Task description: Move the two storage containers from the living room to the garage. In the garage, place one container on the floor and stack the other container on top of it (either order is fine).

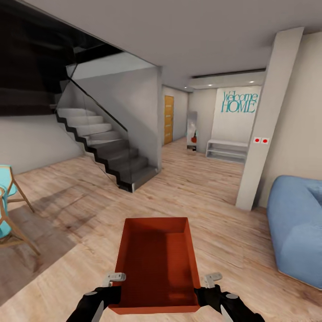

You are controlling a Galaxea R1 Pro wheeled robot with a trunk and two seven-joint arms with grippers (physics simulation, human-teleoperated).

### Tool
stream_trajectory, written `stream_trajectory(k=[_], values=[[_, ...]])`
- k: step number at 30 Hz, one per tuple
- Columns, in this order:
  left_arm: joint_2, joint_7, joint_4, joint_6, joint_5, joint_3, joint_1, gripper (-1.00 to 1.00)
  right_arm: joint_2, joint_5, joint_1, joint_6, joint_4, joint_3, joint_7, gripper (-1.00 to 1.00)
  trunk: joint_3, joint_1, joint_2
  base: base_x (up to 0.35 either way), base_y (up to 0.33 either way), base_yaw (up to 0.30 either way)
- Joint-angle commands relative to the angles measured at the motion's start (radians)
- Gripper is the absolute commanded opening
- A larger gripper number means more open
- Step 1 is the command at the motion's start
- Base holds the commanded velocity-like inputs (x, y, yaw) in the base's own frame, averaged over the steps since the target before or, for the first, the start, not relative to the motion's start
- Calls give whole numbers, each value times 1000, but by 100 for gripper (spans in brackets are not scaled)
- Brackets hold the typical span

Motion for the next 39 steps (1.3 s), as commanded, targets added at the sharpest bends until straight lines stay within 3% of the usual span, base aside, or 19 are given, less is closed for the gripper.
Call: stream_trajectory(k=[1, 7, 39], values=[[22, 12, -3, 6, -27, 23, -1, -100, 0, -3, 0, 5, -2, 28, 79, -100, -2, 1, -1, 327, 0, -272], [22, 11, -3, 6, -27, 23, -1, -100, -1, -3, 0, 5, -3, 28, 84, -100, -2, 1, -1, 327, 0, -144], [22, 12, -3, 6, -28, 23, -1, -100, -1, -5, 0, 5, -3, 25, 78, -100, -2, 1, -1, 327, 0, -1]])
